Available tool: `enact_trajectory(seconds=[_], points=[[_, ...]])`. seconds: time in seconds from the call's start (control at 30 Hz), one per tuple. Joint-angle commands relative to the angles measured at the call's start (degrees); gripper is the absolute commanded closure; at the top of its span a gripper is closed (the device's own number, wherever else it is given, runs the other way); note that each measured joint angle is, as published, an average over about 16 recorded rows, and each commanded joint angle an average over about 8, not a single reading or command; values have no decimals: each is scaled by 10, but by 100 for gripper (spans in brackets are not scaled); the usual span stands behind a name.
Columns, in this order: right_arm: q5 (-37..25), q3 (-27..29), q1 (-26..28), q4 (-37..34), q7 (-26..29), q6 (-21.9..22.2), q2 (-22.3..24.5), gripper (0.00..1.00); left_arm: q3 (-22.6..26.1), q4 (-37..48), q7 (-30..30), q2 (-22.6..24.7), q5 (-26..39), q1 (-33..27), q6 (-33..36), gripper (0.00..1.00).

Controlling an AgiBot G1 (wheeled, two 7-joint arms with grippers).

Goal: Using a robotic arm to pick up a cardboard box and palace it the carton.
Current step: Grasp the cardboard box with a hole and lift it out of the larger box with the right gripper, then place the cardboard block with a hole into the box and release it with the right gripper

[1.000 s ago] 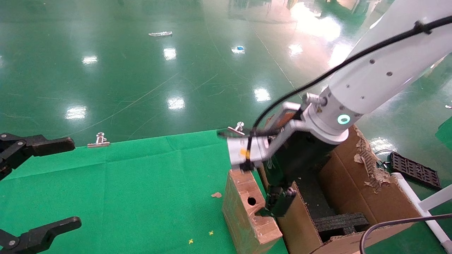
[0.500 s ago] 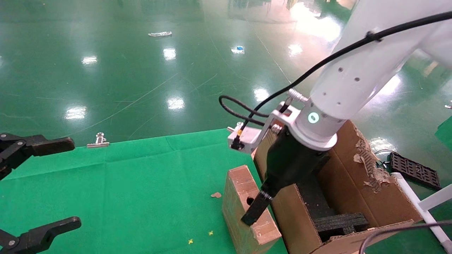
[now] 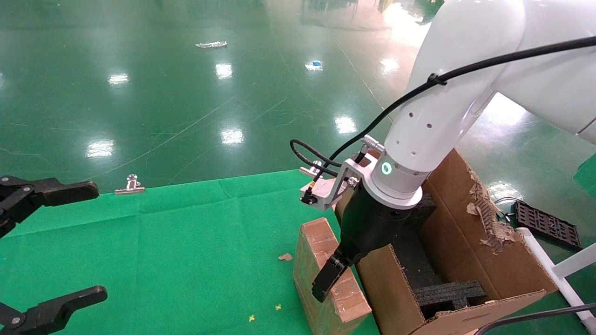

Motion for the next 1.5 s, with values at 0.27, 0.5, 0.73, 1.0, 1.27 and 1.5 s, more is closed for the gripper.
enact_trajectory(seconds=[0.27, 0.5, 0.73, 1.0, 1.27, 1.5], points=[[-21, -8, -1, 26, 30, 16, 1, 100, 0, 0, 0, 0, 0, 0, 0, 100], [-29, -13, -4, 40, 44, 21, 4, 100, 1, 0, 0, 0, 0, 0, 0, 100], [-33, -15, -5, 45, 49, 24, 8, 100, 1, 0, 0, 0, -1, 0, 0, 100], [-35, -12, -2, 52, 47, 32, 17, 100, 1, 0, 1, 0, -1, 0, -1, 100], [-9, 30, 28, 52, -23, 67, 67, 100, 1, 0, 1, -1, -1, 0, -1, 100], [-5, 84, 94, 11, -111, 106, 146, 100, 2, 0, 1, -1, -1, 0, -1, 100]])
